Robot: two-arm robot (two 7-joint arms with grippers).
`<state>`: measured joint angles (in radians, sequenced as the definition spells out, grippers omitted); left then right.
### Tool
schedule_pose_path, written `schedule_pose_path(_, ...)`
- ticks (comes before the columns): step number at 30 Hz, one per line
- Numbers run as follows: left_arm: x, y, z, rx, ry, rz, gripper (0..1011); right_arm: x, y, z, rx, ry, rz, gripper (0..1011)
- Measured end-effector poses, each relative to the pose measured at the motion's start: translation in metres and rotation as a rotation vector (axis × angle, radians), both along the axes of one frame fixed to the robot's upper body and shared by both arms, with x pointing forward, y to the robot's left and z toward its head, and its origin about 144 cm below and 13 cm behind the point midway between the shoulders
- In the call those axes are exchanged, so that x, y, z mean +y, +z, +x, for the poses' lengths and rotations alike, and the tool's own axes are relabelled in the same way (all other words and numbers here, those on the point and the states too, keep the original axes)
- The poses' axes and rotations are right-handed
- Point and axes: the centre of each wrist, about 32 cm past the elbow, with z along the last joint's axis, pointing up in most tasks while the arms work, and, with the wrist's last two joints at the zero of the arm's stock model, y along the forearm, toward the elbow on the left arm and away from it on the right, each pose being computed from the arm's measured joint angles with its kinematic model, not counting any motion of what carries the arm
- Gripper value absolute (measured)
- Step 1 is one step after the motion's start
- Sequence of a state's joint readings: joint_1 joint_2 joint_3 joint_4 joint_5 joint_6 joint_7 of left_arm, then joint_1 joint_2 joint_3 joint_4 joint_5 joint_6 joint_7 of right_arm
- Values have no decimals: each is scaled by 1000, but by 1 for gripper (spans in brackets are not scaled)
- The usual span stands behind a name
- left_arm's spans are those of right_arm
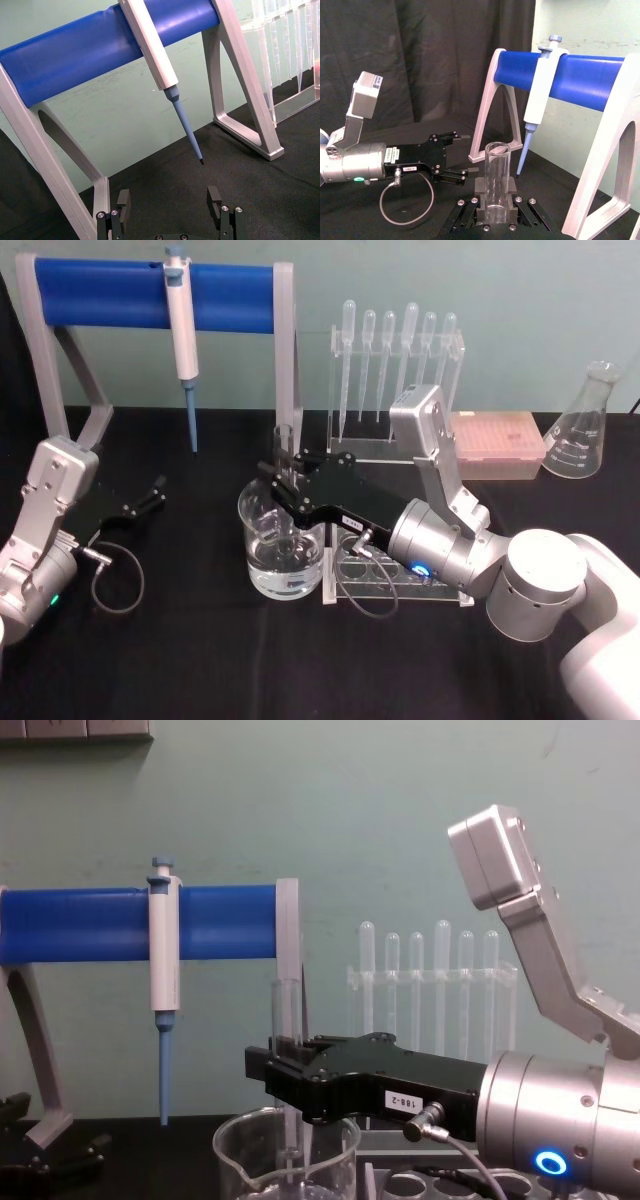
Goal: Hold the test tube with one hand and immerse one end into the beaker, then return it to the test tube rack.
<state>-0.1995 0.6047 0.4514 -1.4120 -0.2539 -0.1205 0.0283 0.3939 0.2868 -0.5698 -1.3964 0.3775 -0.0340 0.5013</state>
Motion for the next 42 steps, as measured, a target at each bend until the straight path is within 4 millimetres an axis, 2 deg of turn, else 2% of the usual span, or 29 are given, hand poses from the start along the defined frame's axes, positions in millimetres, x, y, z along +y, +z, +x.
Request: schedule_pose_path(42, 0, 0, 0, 0, 0, 0, 1000, 0, 0, 0, 0, 0, 0, 238)
